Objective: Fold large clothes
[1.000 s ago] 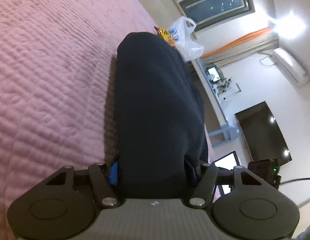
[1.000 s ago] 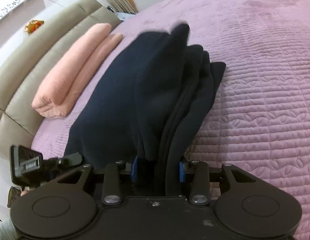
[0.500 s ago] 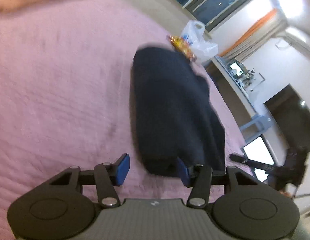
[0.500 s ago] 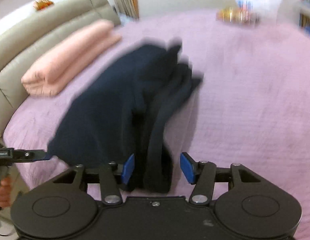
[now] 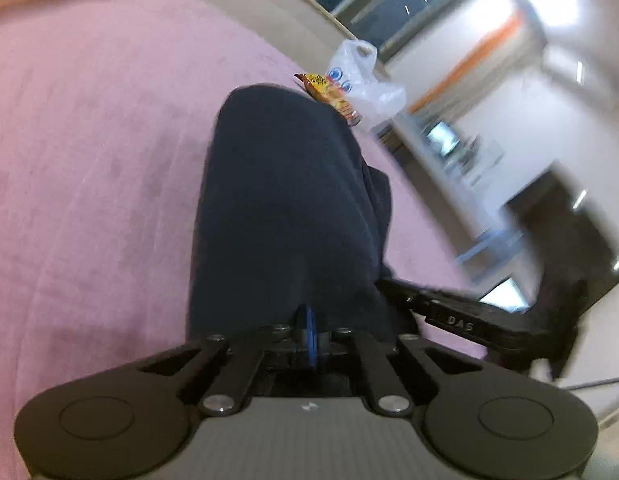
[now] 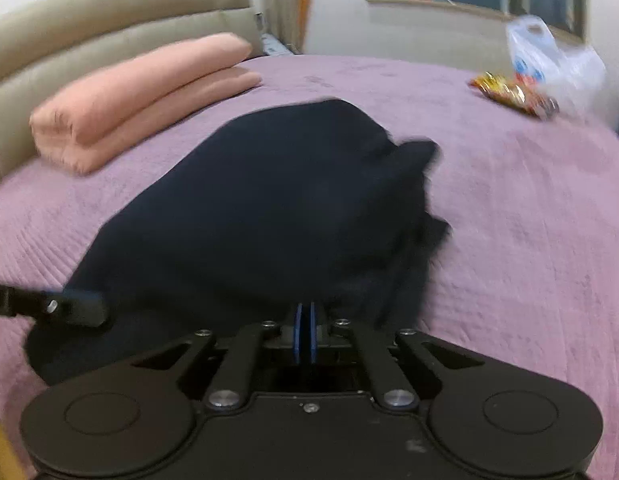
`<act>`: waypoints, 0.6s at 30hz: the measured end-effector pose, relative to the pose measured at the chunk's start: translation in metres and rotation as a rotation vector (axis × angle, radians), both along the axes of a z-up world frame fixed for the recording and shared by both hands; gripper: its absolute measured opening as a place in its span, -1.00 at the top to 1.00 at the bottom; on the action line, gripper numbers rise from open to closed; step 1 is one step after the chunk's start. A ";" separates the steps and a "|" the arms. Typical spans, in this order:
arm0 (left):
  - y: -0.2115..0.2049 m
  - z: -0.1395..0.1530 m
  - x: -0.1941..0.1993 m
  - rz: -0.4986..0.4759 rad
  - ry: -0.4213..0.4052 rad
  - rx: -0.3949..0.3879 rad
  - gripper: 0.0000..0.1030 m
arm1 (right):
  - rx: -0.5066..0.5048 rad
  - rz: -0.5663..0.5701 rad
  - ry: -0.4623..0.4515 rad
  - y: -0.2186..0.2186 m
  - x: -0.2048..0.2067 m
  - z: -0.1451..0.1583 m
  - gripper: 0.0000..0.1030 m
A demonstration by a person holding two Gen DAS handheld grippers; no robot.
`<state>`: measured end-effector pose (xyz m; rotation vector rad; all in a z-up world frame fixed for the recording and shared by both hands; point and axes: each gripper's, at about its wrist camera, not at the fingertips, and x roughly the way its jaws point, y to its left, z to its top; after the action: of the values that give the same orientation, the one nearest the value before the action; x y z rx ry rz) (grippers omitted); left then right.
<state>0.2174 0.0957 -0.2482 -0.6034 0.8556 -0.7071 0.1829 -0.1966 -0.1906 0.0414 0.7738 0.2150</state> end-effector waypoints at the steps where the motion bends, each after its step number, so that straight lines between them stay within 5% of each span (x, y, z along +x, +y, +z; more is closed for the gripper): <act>1: 0.012 -0.002 -0.005 0.013 0.014 -0.039 0.94 | -0.021 -0.043 -0.001 -0.008 -0.003 0.008 0.94; 3: 0.024 0.007 -0.015 0.038 -0.018 -0.033 0.91 | -0.007 -0.092 -0.041 -0.023 0.001 0.027 0.78; 5: 0.020 0.020 -0.016 0.037 -0.063 -0.005 0.51 | 0.066 -0.085 -0.097 -0.029 0.020 0.046 0.78; 8: -0.001 0.031 -0.008 0.020 -0.121 0.041 0.18 | 0.053 -0.047 -0.183 -0.014 0.070 0.060 0.78; 11: -0.019 0.031 -0.004 -0.017 -0.151 0.094 0.17 | 0.048 -0.008 -0.163 -0.002 0.123 0.039 0.78; 13: -0.022 0.030 -0.006 -0.027 -0.169 0.104 0.17 | -0.111 -0.060 -0.064 0.008 0.152 0.000 0.79; 14: -0.021 0.028 -0.008 -0.032 -0.168 0.084 0.18 | -0.167 -0.096 -0.024 0.005 0.158 -0.019 0.99; 18: -0.011 0.025 -0.006 -0.024 -0.126 0.024 0.18 | -0.198 -0.184 -0.086 -0.008 0.135 -0.021 1.00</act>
<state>0.2113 0.0844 -0.2236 -0.5227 0.7544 -0.7476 0.3177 -0.2050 -0.2113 -0.0831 0.6977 -0.0348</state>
